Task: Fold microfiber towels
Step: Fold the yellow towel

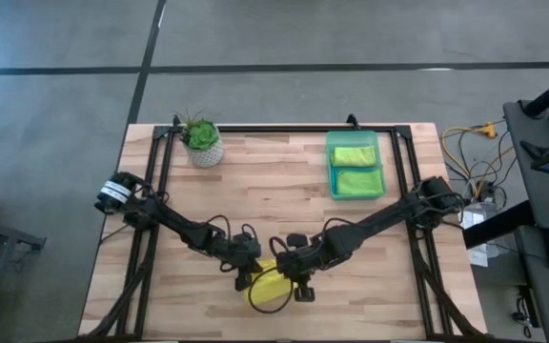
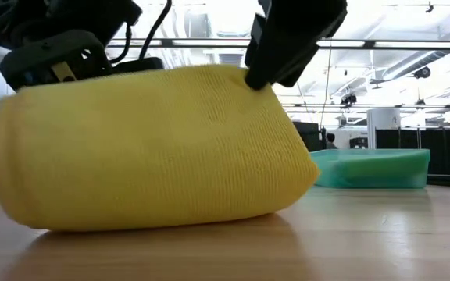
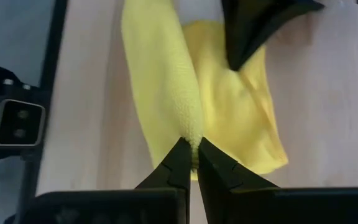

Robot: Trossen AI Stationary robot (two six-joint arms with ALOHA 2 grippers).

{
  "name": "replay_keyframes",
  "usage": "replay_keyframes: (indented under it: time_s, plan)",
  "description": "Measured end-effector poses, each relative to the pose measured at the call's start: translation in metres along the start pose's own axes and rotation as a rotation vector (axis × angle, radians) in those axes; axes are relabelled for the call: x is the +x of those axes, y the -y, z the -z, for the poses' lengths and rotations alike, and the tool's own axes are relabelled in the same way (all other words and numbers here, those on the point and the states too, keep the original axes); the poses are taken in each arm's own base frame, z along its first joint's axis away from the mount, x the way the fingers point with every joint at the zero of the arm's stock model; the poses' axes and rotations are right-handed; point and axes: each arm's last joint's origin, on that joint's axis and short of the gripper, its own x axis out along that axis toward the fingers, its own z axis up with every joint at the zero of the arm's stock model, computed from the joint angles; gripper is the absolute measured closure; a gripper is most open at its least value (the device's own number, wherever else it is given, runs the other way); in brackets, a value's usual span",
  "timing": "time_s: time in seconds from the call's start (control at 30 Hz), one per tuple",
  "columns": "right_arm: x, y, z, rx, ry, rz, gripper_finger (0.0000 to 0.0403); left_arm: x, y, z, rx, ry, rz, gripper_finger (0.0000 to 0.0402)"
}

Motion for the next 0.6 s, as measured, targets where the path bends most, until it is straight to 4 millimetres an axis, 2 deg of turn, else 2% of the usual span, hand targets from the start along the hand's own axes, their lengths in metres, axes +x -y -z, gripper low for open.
replay_keyframes:
  time_s: [0.6]
  plan:
    - [0.034, 0.025, 0.013, 0.019, -0.091, 0.109, 0.0390, 0.000, 0.003, -0.003, 0.002, 0.020, 0.047, 0.0401]
